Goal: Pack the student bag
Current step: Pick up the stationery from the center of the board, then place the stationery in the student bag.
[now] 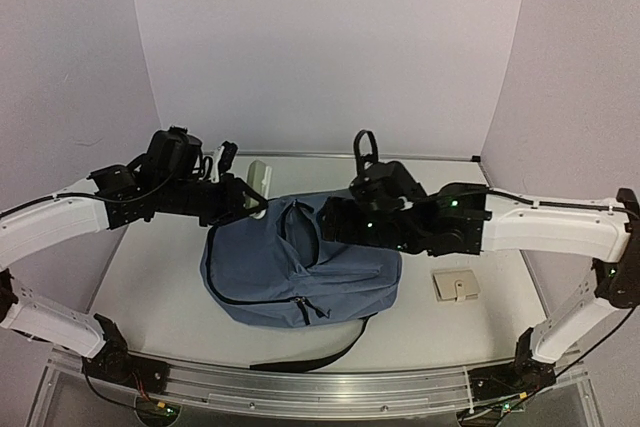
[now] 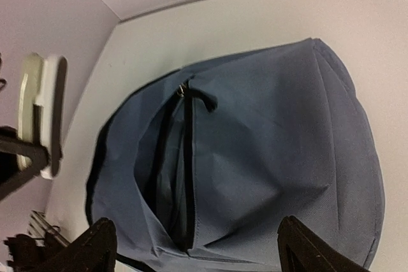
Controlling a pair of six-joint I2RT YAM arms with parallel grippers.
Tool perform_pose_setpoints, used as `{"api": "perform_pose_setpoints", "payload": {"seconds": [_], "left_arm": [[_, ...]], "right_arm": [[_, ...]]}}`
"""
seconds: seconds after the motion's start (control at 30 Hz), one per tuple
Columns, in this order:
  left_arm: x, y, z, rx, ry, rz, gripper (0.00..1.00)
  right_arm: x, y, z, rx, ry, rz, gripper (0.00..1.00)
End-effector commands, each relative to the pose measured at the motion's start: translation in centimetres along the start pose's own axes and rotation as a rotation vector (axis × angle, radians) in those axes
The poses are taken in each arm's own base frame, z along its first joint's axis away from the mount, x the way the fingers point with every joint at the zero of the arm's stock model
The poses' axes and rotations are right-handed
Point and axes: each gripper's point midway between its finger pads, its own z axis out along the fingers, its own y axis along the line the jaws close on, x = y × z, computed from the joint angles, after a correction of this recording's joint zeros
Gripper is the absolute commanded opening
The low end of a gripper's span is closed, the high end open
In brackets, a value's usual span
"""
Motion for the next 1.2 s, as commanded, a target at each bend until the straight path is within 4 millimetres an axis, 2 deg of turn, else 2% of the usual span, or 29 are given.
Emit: {"api": "perform_pose_setpoints", "payload": {"seconds": [0.0,0.2,0.37,0.47,0.63,0.77,0.83,0.9,0.97,1.03,1.17], "left_arm": [[0.9,0.1,-0.5,0.041,0.020,-0.033,0.00],[1.9,0.6,-0.4,0.060,0.043,-0.050,0.00],[2.3,0.3,0.1,0.096,0.057,-0.059,0.00],[2.4,-0.3,0.5,0.144,0.069,-0.062,0.00],[2.7,-0.5,0.8,0.156,0.086,-0.070,0.00],[2.7,-0.3,0.8,0.152,0.089,-0.077,0.00],[2.9,-0.4,0.9,0.158,0.099,-0.079,0.00],[3.4,-0.5,1.2,0.167,0.129,-0.080,0.00],[4.0,-0.5,1.7,0.168,0.178,-0.080,0.00],[4.6,-0.6,2.3,0.178,0.224,-0.085,0.00],[5.3,-2.3,3.0,0.274,0.313,-0.085,0.00]], "right_arm": [[1.8,-0.6,1.8,0.150,0.021,-0.122,0.81],[3.1,-0.2,3.4,0.216,0.032,-0.208,0.74],[3.6,-0.5,4.8,0.279,0.023,-0.262,0.73],[3.6,-1.0,5.7,0.340,-0.010,-0.291,0.70],[2.2,-1.2,6.3,0.417,-0.092,-0.297,0.60],[1.3,-0.7,6.4,0.435,-0.130,-0.292,0.46],[0.9,-0.4,6.3,0.430,-0.142,-0.278,0.33],[0.3,-0.2,5.9,0.423,-0.156,-0.256,0.15],[-0.4,0.0,5.1,0.410,-0.174,-0.217,0.03],[-1.2,0.2,4.2,0.389,-0.187,-0.176,0.00],[-2.2,0.5,3.5,0.356,-0.194,-0.142,0.00]]}}
